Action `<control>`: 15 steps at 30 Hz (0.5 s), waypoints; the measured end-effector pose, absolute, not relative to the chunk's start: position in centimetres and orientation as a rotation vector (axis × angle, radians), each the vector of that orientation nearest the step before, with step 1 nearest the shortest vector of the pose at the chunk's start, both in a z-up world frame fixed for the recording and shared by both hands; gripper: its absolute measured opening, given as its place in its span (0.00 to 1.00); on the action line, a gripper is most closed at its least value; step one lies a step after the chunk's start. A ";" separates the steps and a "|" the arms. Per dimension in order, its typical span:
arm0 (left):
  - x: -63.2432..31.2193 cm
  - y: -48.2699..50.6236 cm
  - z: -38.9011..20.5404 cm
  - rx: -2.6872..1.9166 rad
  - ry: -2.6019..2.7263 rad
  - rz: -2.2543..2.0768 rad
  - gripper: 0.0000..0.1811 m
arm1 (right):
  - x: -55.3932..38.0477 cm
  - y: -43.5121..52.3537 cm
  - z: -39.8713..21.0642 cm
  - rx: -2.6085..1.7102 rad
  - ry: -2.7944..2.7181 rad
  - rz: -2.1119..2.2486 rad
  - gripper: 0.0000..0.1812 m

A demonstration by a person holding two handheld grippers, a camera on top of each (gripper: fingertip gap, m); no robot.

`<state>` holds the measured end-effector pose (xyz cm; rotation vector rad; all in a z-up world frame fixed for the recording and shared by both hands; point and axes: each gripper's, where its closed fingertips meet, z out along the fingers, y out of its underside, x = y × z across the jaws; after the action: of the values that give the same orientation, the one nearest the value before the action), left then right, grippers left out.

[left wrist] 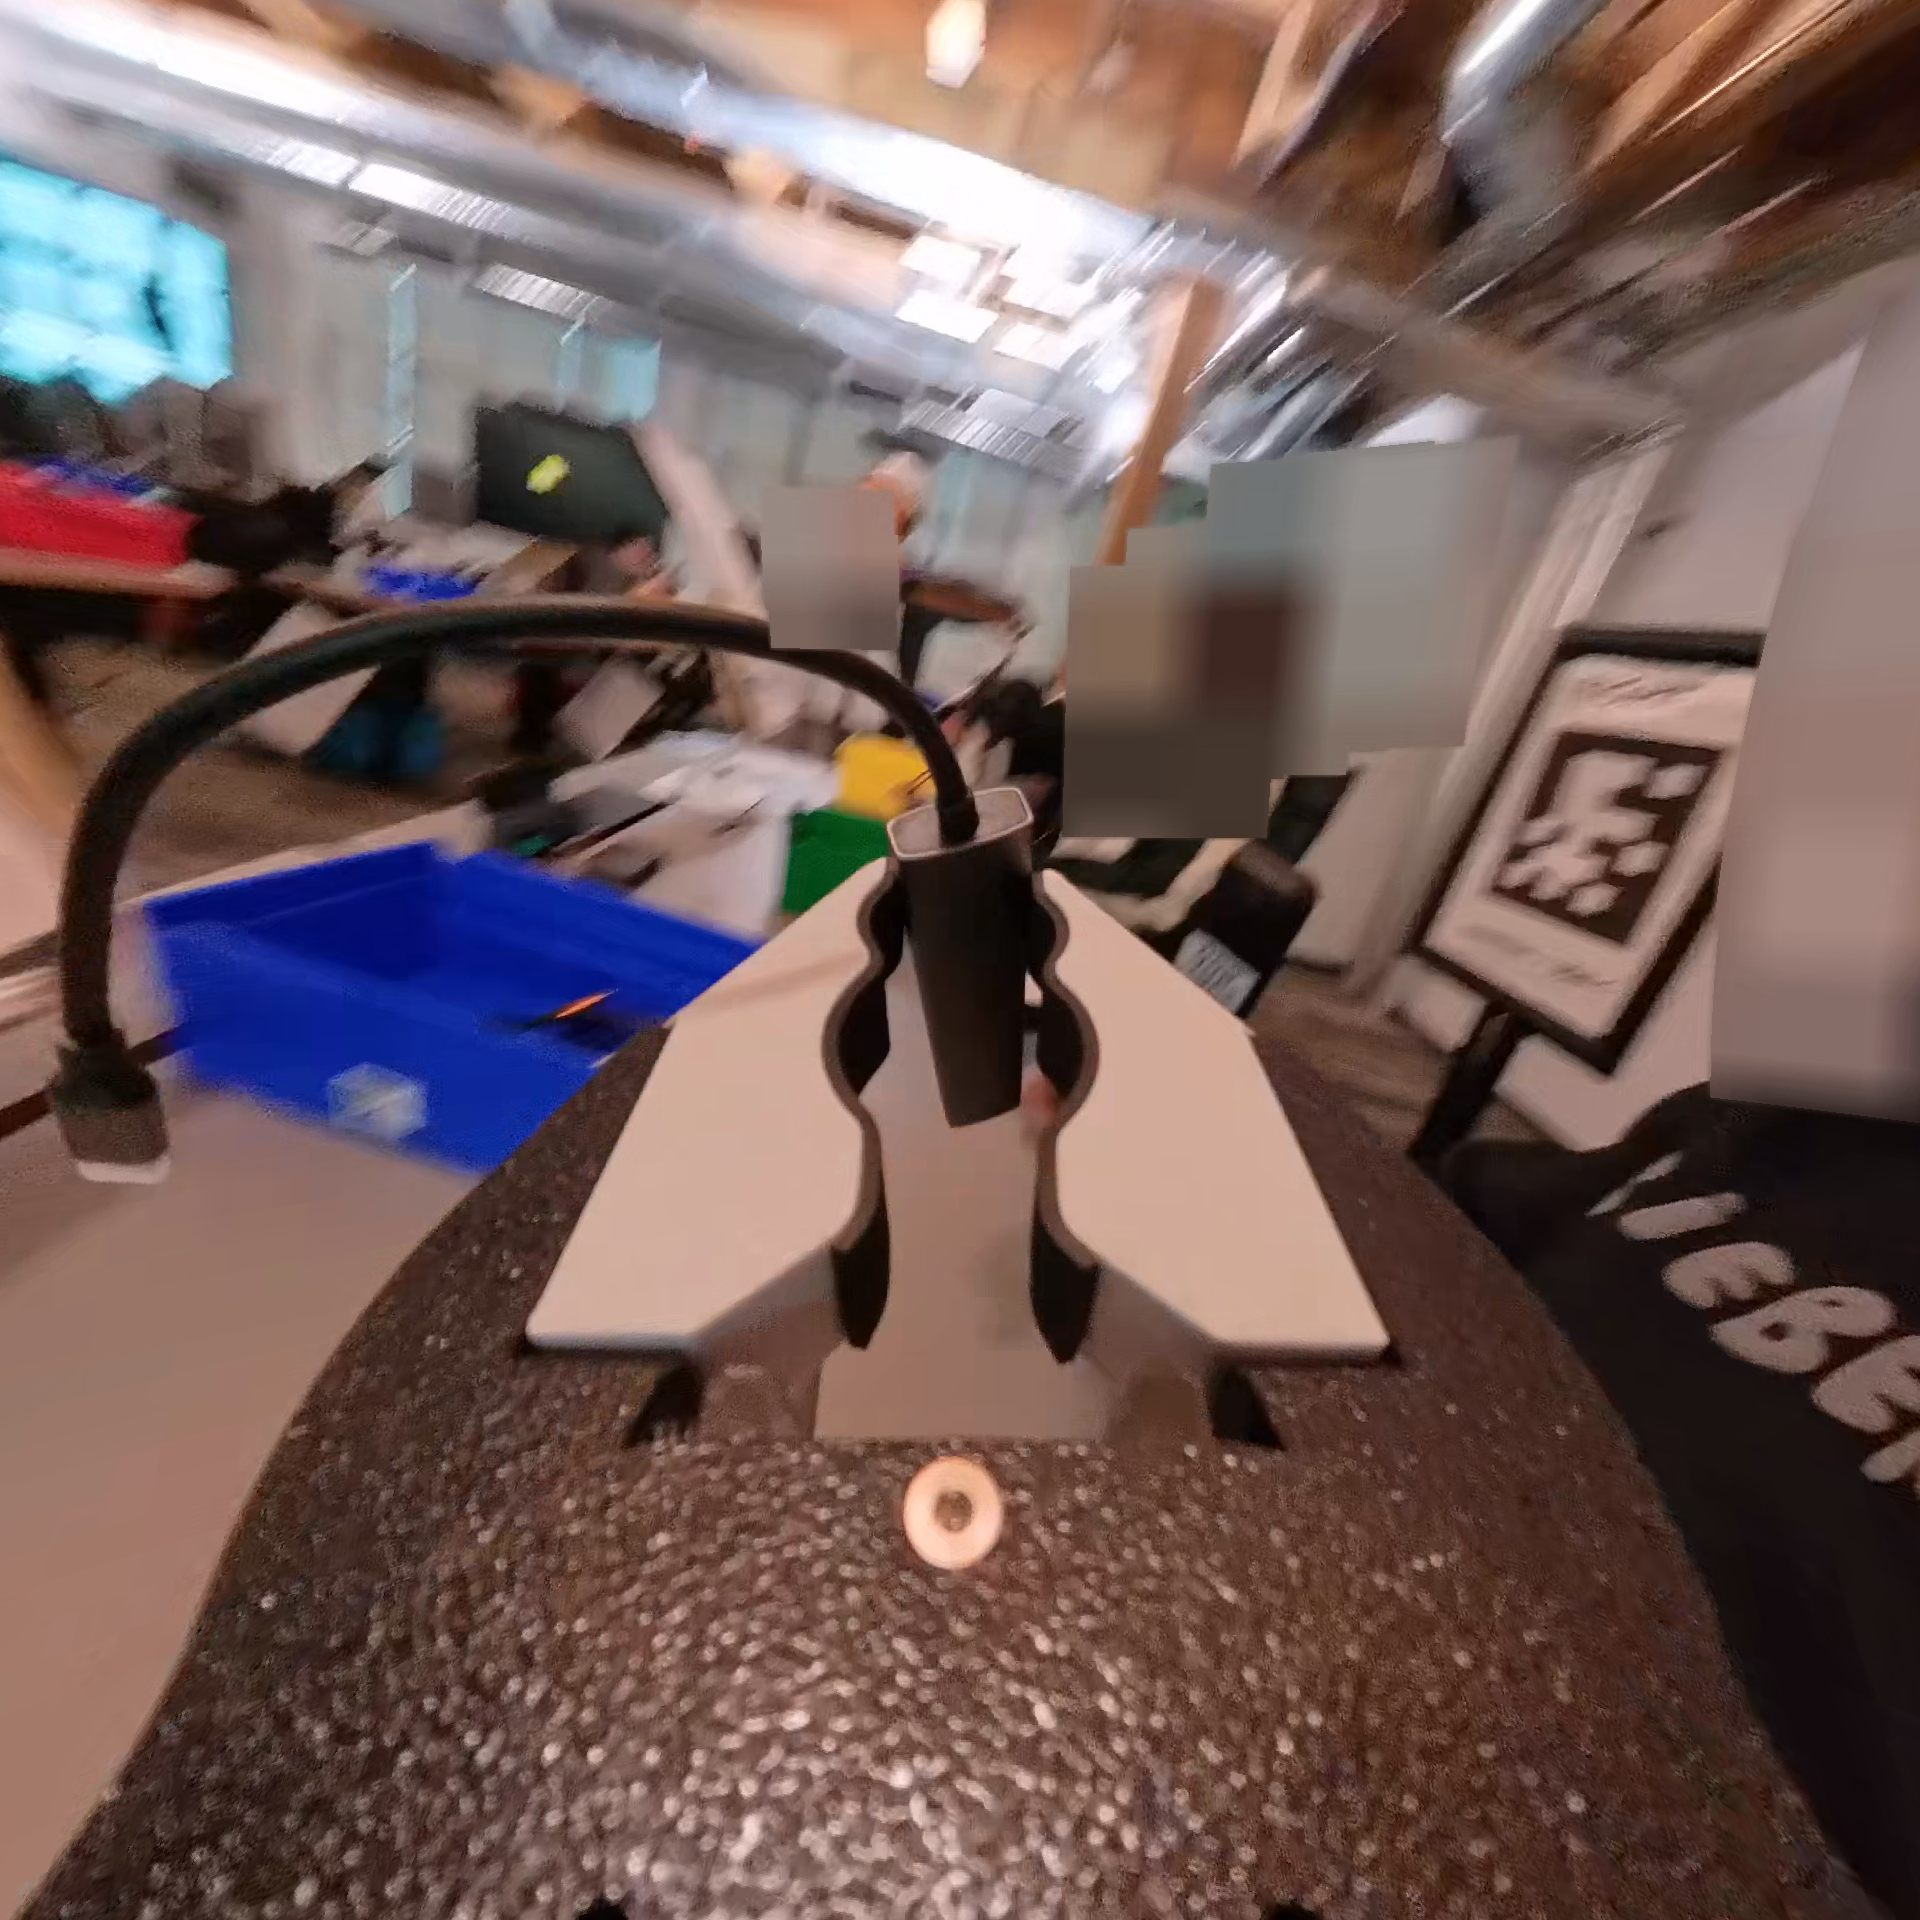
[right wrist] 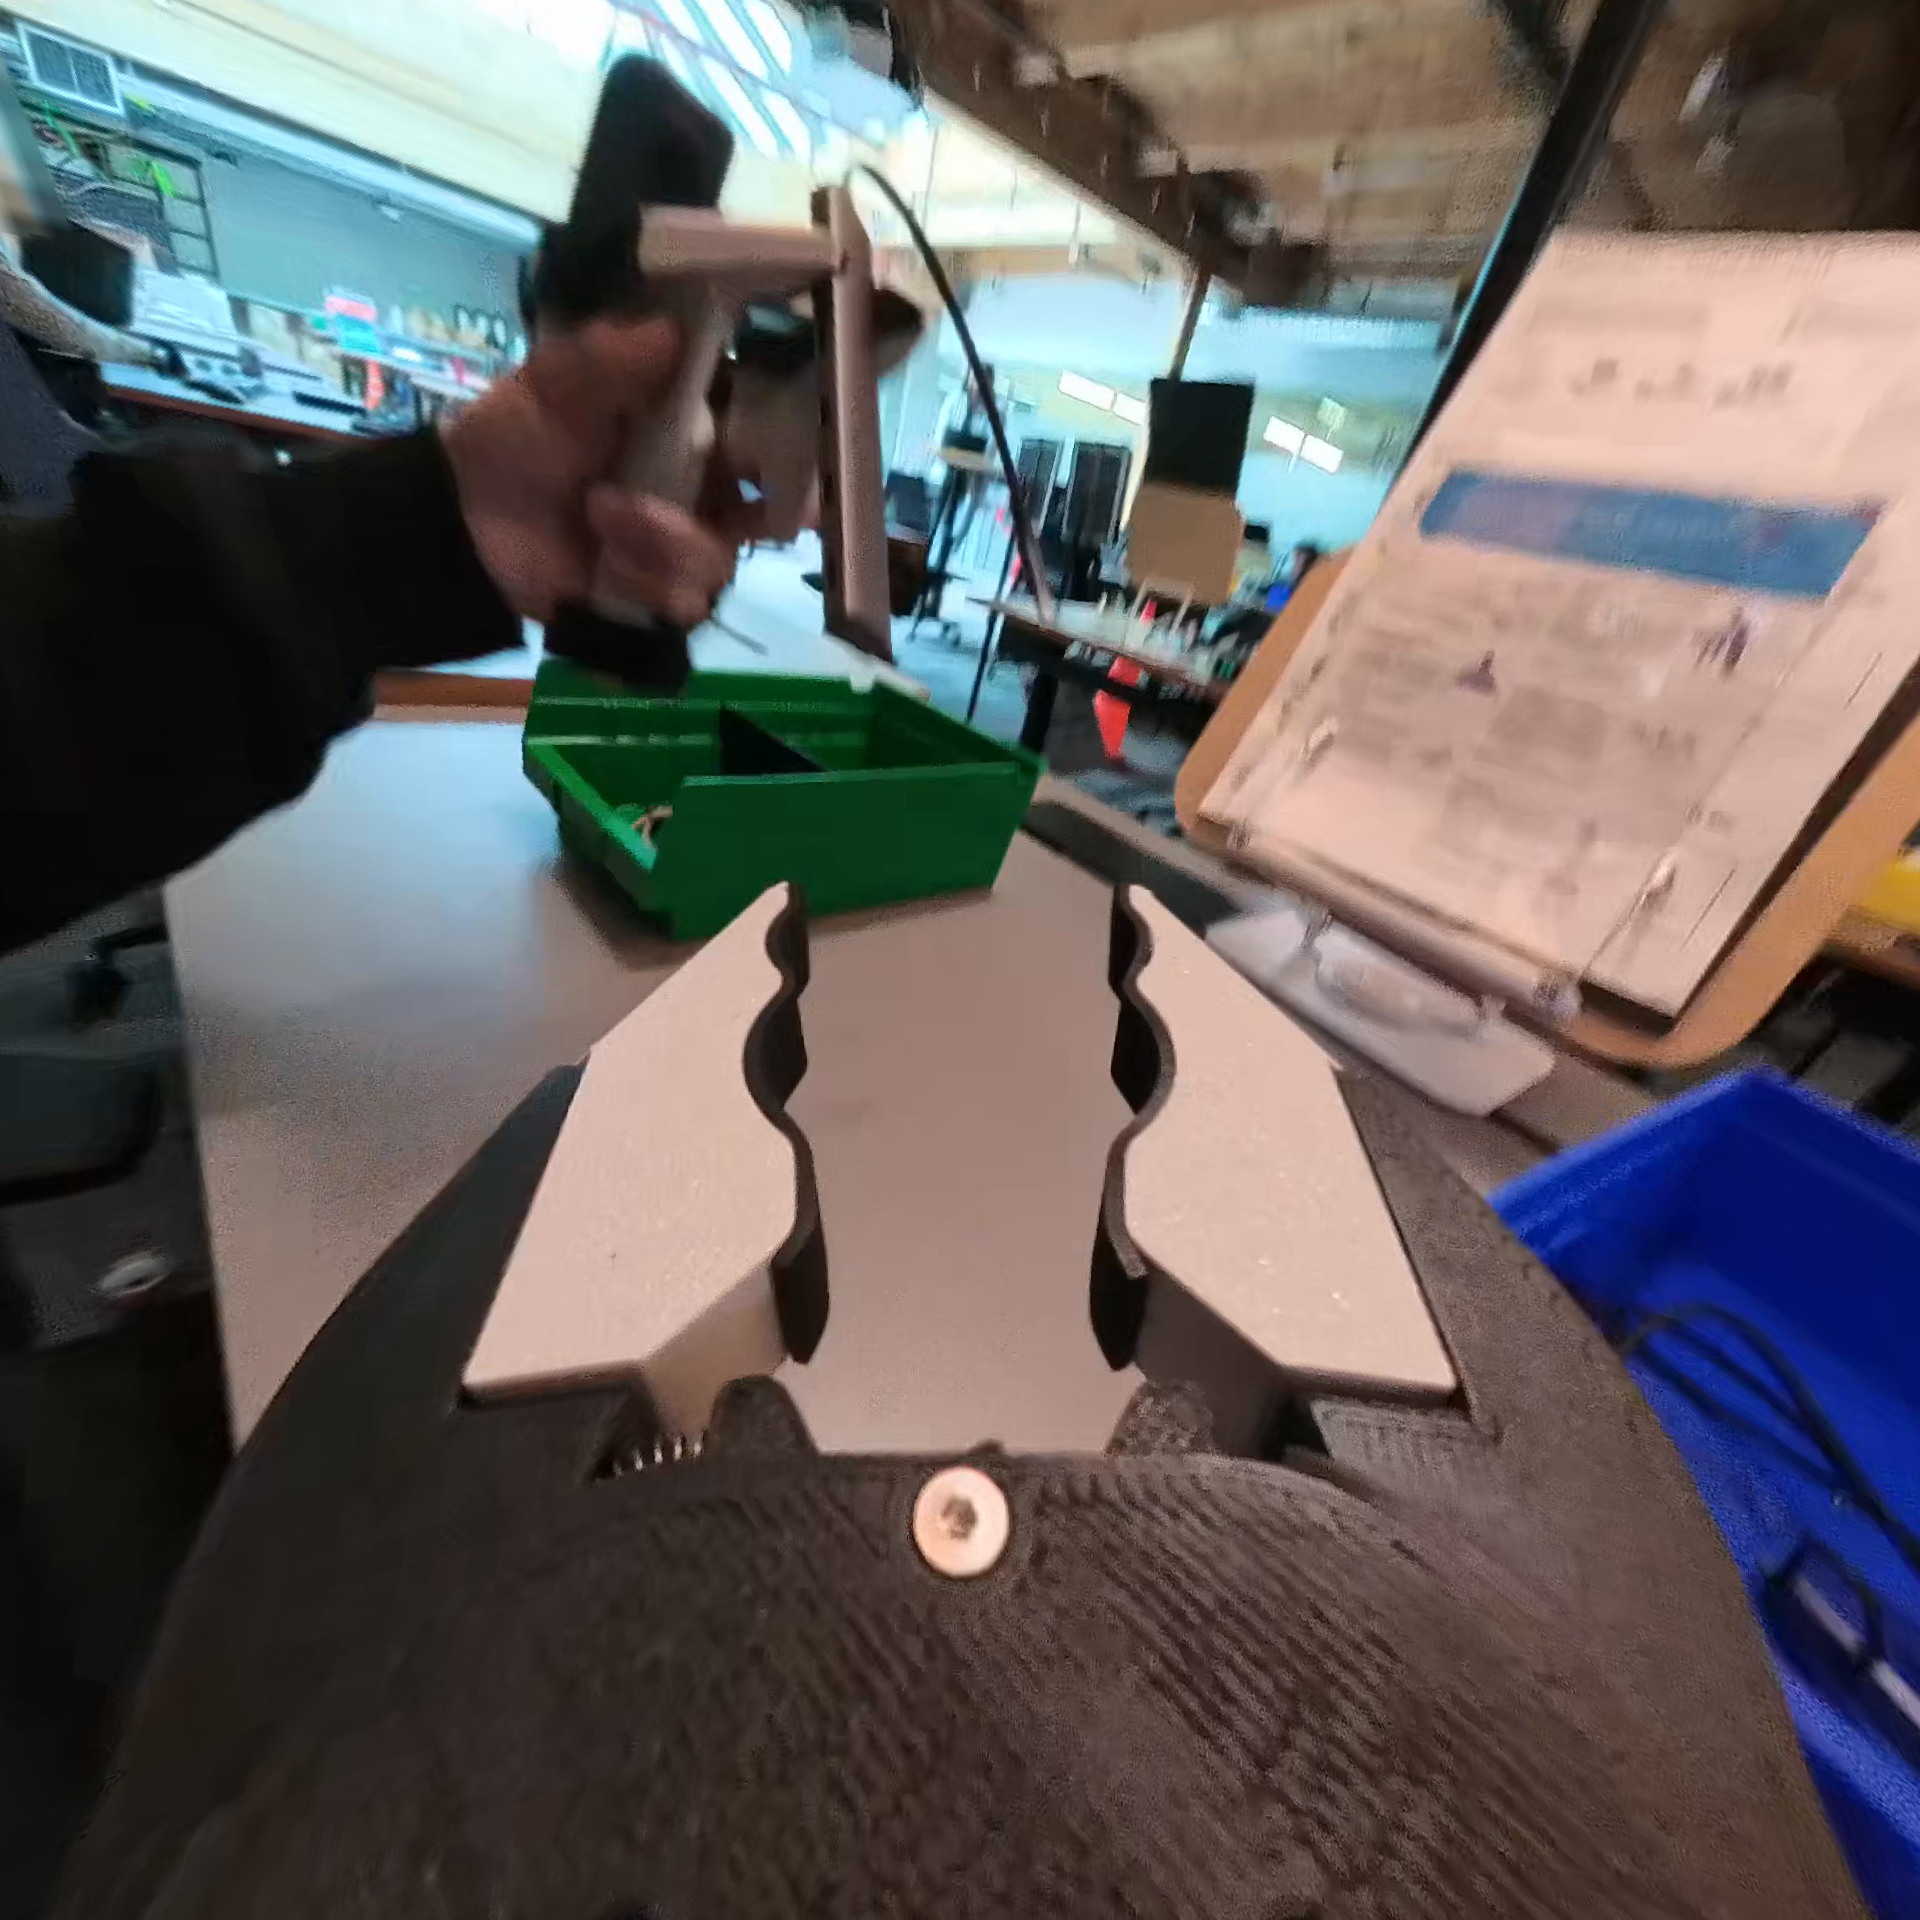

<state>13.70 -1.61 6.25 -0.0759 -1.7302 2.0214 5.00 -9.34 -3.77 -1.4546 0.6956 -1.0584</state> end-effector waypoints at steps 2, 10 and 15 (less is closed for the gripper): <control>9.9 -2.5 5.3 -0.096 -1.503 2.029 0.11 | 4.6 -7.5 -2.6 -1.432 0.582 -1.198 0.33; 5.3 -6.8 0.0 0.028 -1.286 1.852 0.11 | 3.7 -6.3 -2.3 -1.500 0.356 -1.556 0.05; 6.2 -8.2 -0.9 0.075 -1.405 1.858 0.13 | 4.6 -8.6 -2.9 -1.434 0.507 -1.453 0.04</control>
<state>6.15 -8.21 -0.94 0.0753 -1.4054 1.8582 4.60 -8.58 -2.85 -1.4336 0.5072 -1.4528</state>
